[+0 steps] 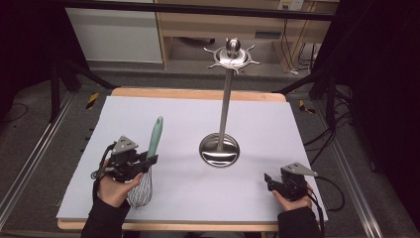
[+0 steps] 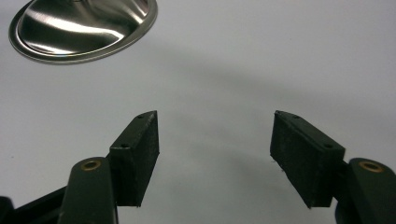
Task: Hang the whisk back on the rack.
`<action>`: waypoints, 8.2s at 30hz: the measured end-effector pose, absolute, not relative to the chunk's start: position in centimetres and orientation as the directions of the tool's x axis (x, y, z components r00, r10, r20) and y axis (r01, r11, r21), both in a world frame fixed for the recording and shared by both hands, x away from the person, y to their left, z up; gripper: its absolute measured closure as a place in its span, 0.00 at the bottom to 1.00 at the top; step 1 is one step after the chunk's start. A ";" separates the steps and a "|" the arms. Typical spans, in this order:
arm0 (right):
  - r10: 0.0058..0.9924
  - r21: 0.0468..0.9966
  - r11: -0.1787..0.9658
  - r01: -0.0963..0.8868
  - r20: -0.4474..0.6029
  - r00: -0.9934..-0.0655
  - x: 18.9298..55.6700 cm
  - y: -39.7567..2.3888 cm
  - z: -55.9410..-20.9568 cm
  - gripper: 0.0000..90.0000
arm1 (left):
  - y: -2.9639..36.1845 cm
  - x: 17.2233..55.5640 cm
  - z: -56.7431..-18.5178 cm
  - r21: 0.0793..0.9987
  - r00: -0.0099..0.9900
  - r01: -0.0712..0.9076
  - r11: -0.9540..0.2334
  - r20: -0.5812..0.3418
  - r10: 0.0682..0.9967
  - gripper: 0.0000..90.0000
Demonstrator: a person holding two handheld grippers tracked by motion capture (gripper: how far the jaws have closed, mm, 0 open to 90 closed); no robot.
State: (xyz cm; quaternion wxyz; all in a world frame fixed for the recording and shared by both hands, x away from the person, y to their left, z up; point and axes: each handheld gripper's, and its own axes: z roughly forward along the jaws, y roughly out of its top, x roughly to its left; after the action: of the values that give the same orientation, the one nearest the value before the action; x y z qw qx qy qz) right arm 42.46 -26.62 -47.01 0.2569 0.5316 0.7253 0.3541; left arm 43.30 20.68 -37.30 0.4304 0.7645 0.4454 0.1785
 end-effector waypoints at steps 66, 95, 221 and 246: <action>0.948 0.807 0.187 0.561 0.002 -0.318 42.5 -26.6 -46.9 0.37 | 15.6 45.2 -27.9 0.946 0.664 0.270 -0.179 -0.048 0.746 0.76; 0.949 0.809 0.180 0.559 0.006 -0.315 42.6 -26.7 -46.9 0.37 | 12.1 46.2 -25.4 0.950 0.701 0.228 -0.211 -0.010 0.713 0.76; 0.950 0.808 0.172 0.563 0.017 -0.313 42.7 -26.9 -47.0 0.37 | 10.2 49.0 -27.0 0.950 0.683 0.215 -0.226 0.019 0.730 0.38; 0.954 0.798 0.169 0.579 0.015 -0.299 42.8 -27.4 -47.4 0.35 | 19.9 45.6 -38.9 0.909 0.553 0.381 -0.168 -0.079 0.829 0.35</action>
State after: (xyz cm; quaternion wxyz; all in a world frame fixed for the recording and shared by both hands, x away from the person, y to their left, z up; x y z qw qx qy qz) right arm 42.76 -27.39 -47.37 0.2582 0.5328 0.7195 0.3631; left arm 45.64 19.87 -38.95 0.4942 0.7296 0.4146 0.2271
